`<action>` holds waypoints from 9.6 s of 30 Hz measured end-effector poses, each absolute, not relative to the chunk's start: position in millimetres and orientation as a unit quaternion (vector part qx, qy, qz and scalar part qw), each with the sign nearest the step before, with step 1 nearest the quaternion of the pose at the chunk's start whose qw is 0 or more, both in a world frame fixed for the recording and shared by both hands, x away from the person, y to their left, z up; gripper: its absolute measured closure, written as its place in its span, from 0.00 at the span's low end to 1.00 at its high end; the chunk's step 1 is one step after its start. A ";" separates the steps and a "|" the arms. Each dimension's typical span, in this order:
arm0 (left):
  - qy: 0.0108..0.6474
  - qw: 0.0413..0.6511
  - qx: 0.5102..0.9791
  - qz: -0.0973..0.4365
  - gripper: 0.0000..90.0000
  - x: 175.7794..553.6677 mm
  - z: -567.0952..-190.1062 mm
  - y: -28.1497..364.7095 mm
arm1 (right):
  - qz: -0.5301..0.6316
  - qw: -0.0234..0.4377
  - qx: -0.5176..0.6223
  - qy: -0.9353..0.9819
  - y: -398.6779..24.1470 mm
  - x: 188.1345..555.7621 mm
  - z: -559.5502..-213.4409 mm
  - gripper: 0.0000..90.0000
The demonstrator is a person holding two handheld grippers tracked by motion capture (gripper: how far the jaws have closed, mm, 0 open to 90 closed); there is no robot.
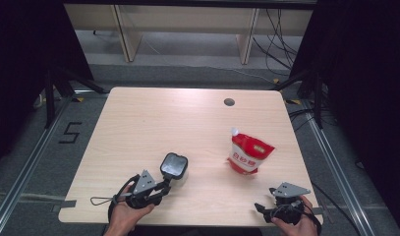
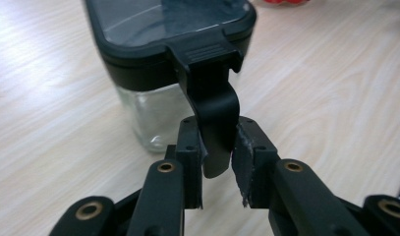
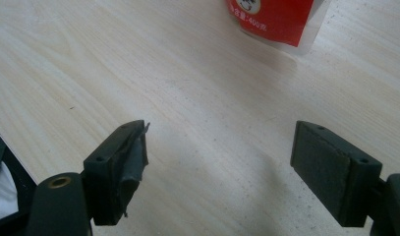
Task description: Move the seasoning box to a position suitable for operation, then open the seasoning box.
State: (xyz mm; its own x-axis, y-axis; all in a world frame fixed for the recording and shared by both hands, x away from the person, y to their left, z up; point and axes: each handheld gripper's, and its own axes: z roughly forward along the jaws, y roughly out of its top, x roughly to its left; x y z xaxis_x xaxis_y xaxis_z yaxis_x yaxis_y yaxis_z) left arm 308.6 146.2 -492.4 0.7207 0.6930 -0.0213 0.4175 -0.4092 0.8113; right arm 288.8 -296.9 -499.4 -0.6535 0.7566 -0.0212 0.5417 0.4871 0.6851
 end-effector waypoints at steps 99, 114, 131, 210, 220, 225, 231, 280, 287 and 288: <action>0.247 0.489 0.830 0.100 0.39 329.1 -478.0 129.3 | 0.333 0.162 0.373 0.851 -302.0 291.7 -500.9 0.26; 0.244 0.501 0.823 0.106 0.44 316.6 -453.2 120.3 | 0.334 0.162 0.364 0.854 -300.3 291.3 -500.8 0.26; 0.229 0.517 0.812 0.143 0.99 321.2 -446.8 103.8 | 0.376 0.180 0.375 0.828 -300.5 288.3 -491.3 0.29; 0.268 0.514 0.803 0.141 0.99 317.1 -459.1 119.3 | 0.468 0.149 0.187 0.850 -184.6 303.2 -472.2 0.99; 0.271 0.520 0.799 0.136 0.99 317.5 -460.9 121.3 | 0.470 0.148 0.180 0.851 -179.6 304.9 -471.2 1.00; 0.273 0.520 0.798 0.135 0.99 317.3 -461.0 121.1 | 0.469 0.149 0.174 0.853 -177.7 304.0 -469.7 1.00; 0.269 0.522 0.799 0.134 0.99 317.4 -461.2 120.5 | 0.471 0.155 0.173 0.851 -178.2 303.1 -465.2 1.00; 0.180 0.472 0.856 0.111 0.82 332.0 -503.4 131.7 | 0.494 0.166 0.143 0.841 -154.3 299.7 -435.2 0.99; 0.186 0.463 0.858 0.123 0.82 327.9 -502.1 129.0 | 0.499 0.167 0.141 0.838 -147.5 299.6 -433.1 0.99; 0.187 0.463 0.857 0.124 0.82 327.8 -502.1 128.9 | 0.500 0.172 0.136 0.838 -146.4 299.9 -432.7 0.99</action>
